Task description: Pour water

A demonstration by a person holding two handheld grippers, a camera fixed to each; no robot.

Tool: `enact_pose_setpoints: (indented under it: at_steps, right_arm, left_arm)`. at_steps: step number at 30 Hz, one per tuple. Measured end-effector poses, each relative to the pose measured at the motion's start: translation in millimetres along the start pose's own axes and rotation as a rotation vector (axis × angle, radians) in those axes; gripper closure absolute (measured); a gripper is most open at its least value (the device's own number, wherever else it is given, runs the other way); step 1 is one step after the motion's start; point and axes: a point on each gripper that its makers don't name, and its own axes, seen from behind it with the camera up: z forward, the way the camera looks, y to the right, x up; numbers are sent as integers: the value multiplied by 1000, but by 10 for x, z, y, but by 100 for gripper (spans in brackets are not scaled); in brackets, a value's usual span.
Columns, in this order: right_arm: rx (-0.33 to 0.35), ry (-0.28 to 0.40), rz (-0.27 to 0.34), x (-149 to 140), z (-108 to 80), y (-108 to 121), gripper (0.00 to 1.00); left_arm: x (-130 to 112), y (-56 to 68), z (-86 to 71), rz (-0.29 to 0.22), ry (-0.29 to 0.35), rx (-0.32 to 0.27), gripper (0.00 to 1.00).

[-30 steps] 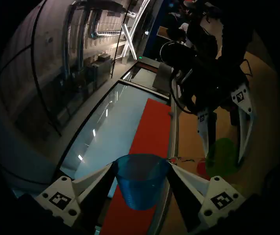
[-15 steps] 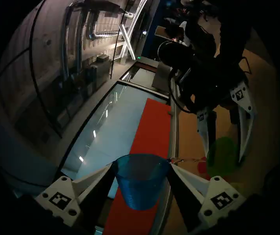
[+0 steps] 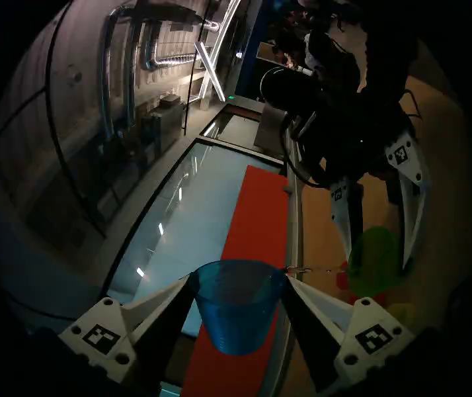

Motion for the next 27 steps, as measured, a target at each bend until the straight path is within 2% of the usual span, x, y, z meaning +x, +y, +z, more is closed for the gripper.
enact_pose_setpoints:
  at_steps: [27]
  right_arm:
    - [-10,10,2,-8,-25,30,10]
  left_arm:
    - [105,-37,31,81,4,-7,13]
